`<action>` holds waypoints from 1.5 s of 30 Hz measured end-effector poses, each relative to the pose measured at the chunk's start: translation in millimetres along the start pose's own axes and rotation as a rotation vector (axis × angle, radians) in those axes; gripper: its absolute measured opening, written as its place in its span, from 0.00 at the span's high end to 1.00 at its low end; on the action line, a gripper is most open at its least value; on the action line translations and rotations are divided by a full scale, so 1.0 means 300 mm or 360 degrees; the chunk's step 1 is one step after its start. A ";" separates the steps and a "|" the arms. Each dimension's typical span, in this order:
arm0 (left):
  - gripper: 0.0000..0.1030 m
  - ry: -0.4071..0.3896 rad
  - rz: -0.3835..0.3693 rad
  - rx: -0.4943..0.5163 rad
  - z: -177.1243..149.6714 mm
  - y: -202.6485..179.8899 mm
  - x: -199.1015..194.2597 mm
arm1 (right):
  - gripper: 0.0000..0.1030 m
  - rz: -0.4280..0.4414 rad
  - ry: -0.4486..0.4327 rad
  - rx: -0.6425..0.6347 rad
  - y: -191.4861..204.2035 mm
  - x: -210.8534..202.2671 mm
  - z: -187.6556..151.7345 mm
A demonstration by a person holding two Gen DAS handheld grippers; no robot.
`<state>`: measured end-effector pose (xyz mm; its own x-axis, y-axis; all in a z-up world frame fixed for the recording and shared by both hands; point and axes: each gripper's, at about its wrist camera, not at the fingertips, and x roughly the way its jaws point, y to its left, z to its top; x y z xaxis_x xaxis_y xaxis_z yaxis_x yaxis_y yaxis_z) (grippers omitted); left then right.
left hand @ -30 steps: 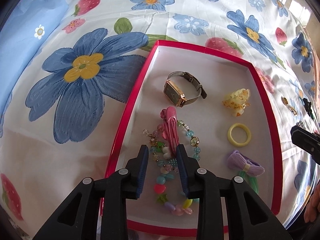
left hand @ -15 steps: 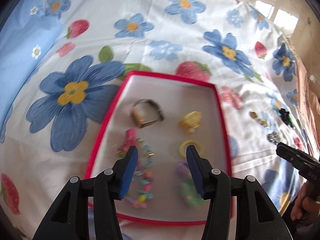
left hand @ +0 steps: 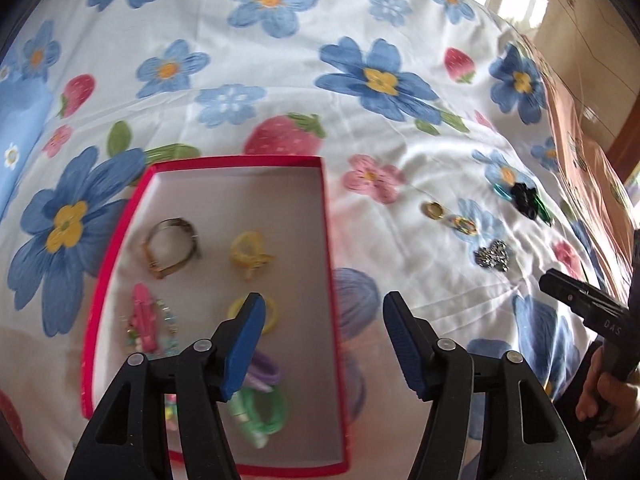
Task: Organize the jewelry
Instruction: 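Withdraw both grippers from the box toward the gold ring and silver chain, then grasp the gold ring with left gripper while right grasps the silver chain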
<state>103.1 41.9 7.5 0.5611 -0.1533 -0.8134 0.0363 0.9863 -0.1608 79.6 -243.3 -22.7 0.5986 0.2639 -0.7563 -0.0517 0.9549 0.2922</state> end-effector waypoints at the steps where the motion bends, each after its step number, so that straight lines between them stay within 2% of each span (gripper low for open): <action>1: 0.39 0.0008 -0.0003 0.0020 0.008 -0.017 0.012 | 0.47 -0.0006 -0.0005 0.0001 -0.009 -0.002 0.000; 4: 0.38 0.0026 -0.0011 0.0060 0.029 -0.055 0.043 | 0.39 -0.0015 -0.0007 0.0003 -0.031 0.002 0.000; 13: 0.38 0.0077 -0.0037 0.0136 0.106 -0.159 0.188 | 0.39 -0.0039 0.0040 -0.0062 -0.040 0.066 0.019; 19: 0.38 0.0127 -0.0054 0.0200 0.182 -0.219 0.331 | 0.37 -0.0083 0.0096 -0.0148 -0.042 0.142 0.042; 27: 0.38 0.0173 -0.0088 0.0296 0.278 -0.329 0.528 | 0.37 -0.0075 0.0146 -0.0169 -0.053 0.207 0.063; 30: 0.38 0.0176 -0.0060 0.0338 0.296 -0.367 0.593 | 0.37 -0.0066 0.0146 -0.0162 -0.060 0.217 0.065; 34: 0.53 0.0204 -0.0072 0.0355 0.316 -0.384 0.670 | 0.37 -0.0052 0.0137 -0.0167 -0.067 0.225 0.065; 39: 0.55 0.0179 -0.0076 0.0383 0.317 -0.410 0.701 | 0.38 -0.0089 0.0135 -0.0209 -0.054 0.245 0.062; 41: 0.59 0.0190 -0.0069 0.0400 0.316 -0.420 0.709 | 0.38 -0.0122 0.0132 -0.0245 -0.041 0.254 0.059; 42: 0.62 0.0189 -0.0077 0.0398 0.319 -0.423 0.716 | 0.40 -0.0140 0.0131 -0.0258 -0.037 0.258 0.059; 43: 0.68 0.0187 -0.0086 0.0394 0.319 -0.425 0.715 | 0.42 -0.0159 0.0129 -0.0268 -0.034 0.261 0.059; 44: 0.76 0.0189 -0.0096 0.0393 0.320 -0.424 0.715 | 0.47 -0.0174 0.0126 -0.0275 -0.033 0.262 0.059; 45: 0.78 0.0190 -0.0102 0.0395 0.322 -0.425 0.716 | 0.54 -0.0187 0.0123 -0.0277 -0.034 0.264 0.060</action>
<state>298.8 -110.8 -92.7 0.4506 -0.2073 -0.8683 0.2782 0.9568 -0.0841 141.7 -234.6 -75.0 0.5461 0.1524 -0.8238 -0.1262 0.9871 0.0990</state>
